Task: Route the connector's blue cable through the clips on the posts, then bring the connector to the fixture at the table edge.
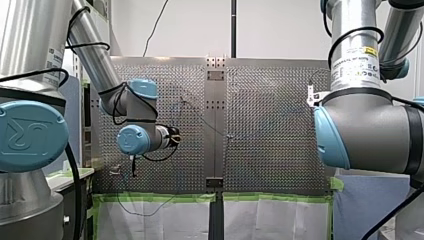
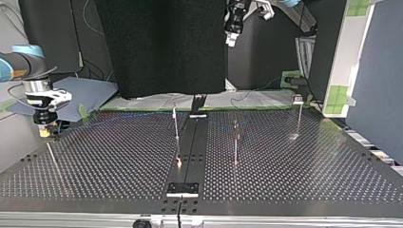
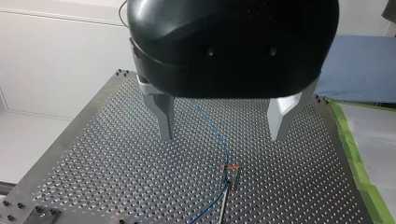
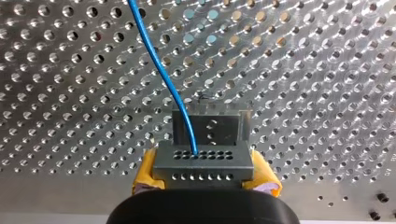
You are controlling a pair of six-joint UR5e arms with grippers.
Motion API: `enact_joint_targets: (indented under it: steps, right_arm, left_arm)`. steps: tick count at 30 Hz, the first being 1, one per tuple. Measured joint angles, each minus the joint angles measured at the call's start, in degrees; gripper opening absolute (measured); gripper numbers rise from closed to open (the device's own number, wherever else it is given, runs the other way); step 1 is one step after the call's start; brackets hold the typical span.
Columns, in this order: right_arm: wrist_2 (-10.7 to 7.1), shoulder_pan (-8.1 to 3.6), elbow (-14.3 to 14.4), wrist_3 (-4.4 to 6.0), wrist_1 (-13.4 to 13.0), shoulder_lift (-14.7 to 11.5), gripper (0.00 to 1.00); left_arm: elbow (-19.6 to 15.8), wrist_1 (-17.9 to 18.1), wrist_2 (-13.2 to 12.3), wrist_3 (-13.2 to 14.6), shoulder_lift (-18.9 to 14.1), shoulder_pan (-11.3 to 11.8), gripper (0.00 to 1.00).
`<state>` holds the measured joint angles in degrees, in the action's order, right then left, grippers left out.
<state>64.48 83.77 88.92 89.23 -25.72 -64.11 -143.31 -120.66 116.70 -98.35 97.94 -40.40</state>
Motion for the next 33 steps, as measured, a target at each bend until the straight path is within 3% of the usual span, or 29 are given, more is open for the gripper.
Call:
enact_joint_targets:
  steps: [14,33]
  right_arm:
    - [-1.83,-0.04,-0.84,0.83,0.13,0.33,0.0]
    - [-2.65,0.15,-1.48,0.61,-0.62,1.91,0.0]
  left_arm:
    - [-0.01,-0.33,-0.04,0.04,0.0,-0.01,1.0]
    - [0.02,-0.52,-0.03,0.09,-0.01,0.01,1.0]
